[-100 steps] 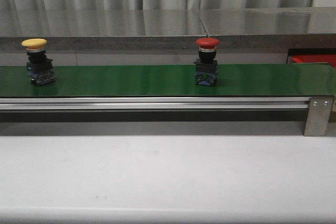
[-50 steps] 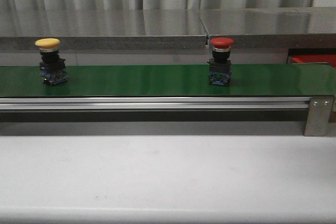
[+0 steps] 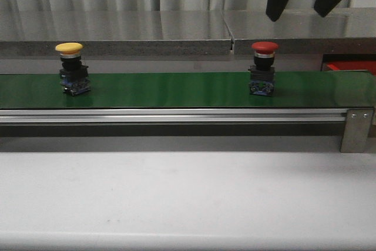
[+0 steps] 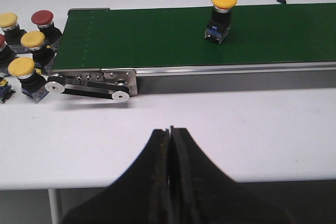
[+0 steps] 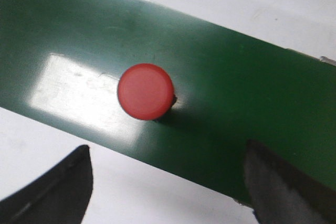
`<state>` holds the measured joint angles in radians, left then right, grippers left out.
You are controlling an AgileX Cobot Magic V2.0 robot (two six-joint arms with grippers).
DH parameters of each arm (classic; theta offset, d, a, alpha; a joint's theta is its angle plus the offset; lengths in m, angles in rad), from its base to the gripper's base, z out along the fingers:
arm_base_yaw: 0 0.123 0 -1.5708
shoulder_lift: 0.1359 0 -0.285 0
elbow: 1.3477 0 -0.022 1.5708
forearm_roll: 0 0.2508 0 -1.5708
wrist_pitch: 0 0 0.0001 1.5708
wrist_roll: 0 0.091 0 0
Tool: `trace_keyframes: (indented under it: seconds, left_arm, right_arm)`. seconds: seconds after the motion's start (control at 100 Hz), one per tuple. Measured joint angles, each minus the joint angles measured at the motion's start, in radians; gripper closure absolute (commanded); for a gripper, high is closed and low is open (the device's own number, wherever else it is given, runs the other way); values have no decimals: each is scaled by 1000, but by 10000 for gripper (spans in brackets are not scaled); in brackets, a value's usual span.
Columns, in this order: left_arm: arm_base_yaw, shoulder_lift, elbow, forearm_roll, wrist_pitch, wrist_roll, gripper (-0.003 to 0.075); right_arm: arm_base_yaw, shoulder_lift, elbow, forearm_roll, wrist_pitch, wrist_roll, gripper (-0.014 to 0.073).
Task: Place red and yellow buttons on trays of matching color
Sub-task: 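Lower the right gripper onto the red button on the belt and grasp, then carry the red button into the red tray and open the right gripper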
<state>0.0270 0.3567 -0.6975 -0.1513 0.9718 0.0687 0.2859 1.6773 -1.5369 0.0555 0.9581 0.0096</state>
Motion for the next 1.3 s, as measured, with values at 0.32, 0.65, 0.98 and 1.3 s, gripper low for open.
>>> trace_keyframes:
  seconds: [0.32,0.65,0.98,1.3]
  left_arm:
    - [0,0,0,0,0,0,741]
    - [0,0,0,0,0,0,741]
    - [0,0,0,0,0,0,741]
    - [0,0,0,0,0,0,741]
  right_arm:
    - [2,136,-73,14,21,-10,7]
    - [-35,212,-75,12,-11,-10,354]
    - [-46,206,-75,12,-33,-10,433]
    - [-261,131,-75,2,-46,-10,433]
